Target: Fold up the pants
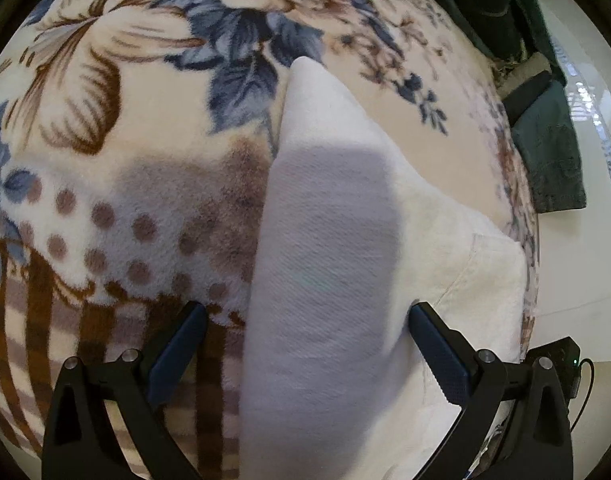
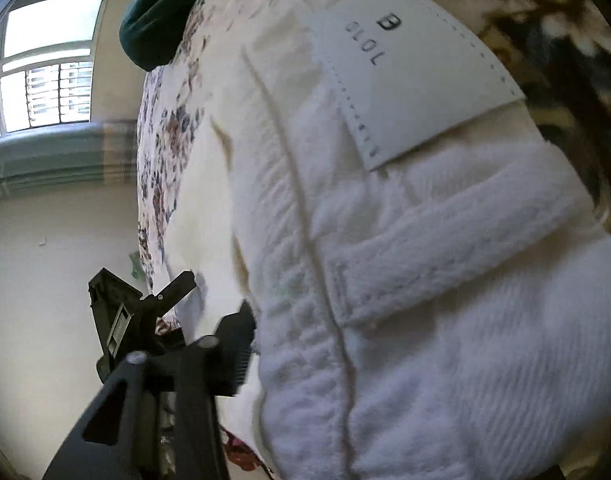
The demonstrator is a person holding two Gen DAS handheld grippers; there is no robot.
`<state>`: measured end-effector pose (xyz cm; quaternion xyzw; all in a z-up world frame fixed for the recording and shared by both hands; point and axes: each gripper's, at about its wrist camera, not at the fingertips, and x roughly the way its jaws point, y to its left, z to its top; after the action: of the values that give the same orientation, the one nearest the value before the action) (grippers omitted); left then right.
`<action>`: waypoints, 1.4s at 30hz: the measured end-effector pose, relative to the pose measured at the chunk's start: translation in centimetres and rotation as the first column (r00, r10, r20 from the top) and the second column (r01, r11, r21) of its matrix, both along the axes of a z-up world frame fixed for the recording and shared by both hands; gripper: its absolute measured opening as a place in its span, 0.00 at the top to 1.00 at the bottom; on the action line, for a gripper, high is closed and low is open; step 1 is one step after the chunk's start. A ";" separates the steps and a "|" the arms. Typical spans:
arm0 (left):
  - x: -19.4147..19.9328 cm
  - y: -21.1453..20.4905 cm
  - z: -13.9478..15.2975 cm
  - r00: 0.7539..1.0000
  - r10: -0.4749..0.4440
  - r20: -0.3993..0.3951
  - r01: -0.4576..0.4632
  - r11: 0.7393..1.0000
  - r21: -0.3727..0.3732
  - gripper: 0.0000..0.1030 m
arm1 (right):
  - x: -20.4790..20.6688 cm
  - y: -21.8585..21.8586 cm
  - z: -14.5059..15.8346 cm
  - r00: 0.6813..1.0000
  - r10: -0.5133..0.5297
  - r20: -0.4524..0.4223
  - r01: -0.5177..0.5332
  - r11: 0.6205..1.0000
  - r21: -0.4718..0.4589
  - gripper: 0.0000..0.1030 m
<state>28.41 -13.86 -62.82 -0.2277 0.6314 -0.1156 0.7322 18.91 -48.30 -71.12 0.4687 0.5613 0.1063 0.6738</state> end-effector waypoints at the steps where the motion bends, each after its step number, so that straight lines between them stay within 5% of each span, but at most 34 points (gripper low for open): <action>1: -0.2 0.0 0.3 1.000 0.001 0.019 -0.001 1.000 -0.019 0.14 | -0.2 0.1 0.3 1.000 -0.006 -0.002 0.006 1.000 -0.006 0.66; 2: -0.5 -0.1 0.6 0.999 -0.001 0.036 0.002 0.999 -0.036 0.39 | -0.7 -0.2 0.5 1.000 -0.014 -0.002 0.014 1.000 -0.018 0.66; 4: -0.9 -0.5 1.3 0.999 -0.006 0.054 0.008 1.000 -0.029 0.42 | -1.3 -0.6 0.6 1.000 -0.019 -0.015 0.018 1.000 -0.019 0.66; 7: -1.4 -0.5 1.4 0.998 -0.012 0.066 0.013 1.000 -0.023 0.45 | -1.6 -1.7 0.3 0.997 -0.034 -0.072 0.033 0.999 -0.011 0.45; 9: -1.3 -0.3 1.4 0.998 -0.006 0.058 0.008 1.000 -0.028 0.45 | -2.8 -4.0 0.8 0.988 -0.141 -0.064 0.141 0.990 0.004 0.44; 10: -1.0 -0.4 1.5 0.999 -0.006 0.051 0.007 0.999 -0.032 0.45 | -3.3 -5.0 0.8 0.978 -0.202 -0.053 0.204 0.979 0.019 0.48; 11: -1.0 -0.3 1.4 0.999 -0.008 0.045 0.010 0.999 -0.034 0.45 | -4.1 -5.9 1.1 0.964 -0.262 -0.045 0.264 0.964 0.041 0.73; 16: -0.9 -0.7 1.4 0.998 -0.034 0.048 0.036 0.999 -0.034 0.43 | -4.4 -4.2 4.8 0.985 -0.170 0.018 0.171 0.984 -0.043 0.79; 18: -0.9 -0.5 1.4 0.998 -0.031 0.046 0.033 0.998 -0.044 0.43 | -4.4 -4.4 3.3 0.992 -0.128 -0.017 0.127 0.991 -0.036 0.77; 22: -0.8 0.1 0.6 1.000 -0.008 0.010 0.008 0.997 -0.082 0.35 | -3.8 -4.3 -1.4 0.989 -0.083 -0.121 0.088 0.996 0.034 0.46; 26: -0.1 0.3 -0.1 1.000 0.004 -0.027 -0.008 0.988 -0.152 0.14 | -2.7 -4.1 -3.5 0.992 -0.063 -0.106 0.075 0.991 0.115 0.33; 30: 0.5 -0.4 -0.6 0.999 -0.019 -0.049 0.011 0.986 -0.166 0.04 | -2.8 -4.4 -3.7 0.995 -0.079 -0.054 0.089 0.968 0.236 0.30; 32: 0.6 -0.6 -0.6 0.998 -0.027 -0.052 0.018 0.987 -0.162 0.02 | -2.7 -4.5 -3.9 0.995 -0.098 -0.028 0.102 0.950 0.294 0.20; 39: 0.5 -0.7 -0.5 0.998 -0.030 -0.051 0.022 0.987 -0.161 0.02 | 0.4 -0.5 -3.7 0.998 0.062 0.016 -0.063 0.985 0.159 0.05; 42: 0.4 -0.7 -0.6 0.998 -0.030 -0.051 0.022 0.988 -0.155 0.02 | 0.6 -0.4 -2.6 0.998 0.053 0.038 -0.058 0.983 0.173 0.09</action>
<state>28.86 -14.53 -63.39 -0.2785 0.6426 -0.1676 0.6939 19.52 -48.71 -73.73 0.5082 0.5514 0.1815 0.6362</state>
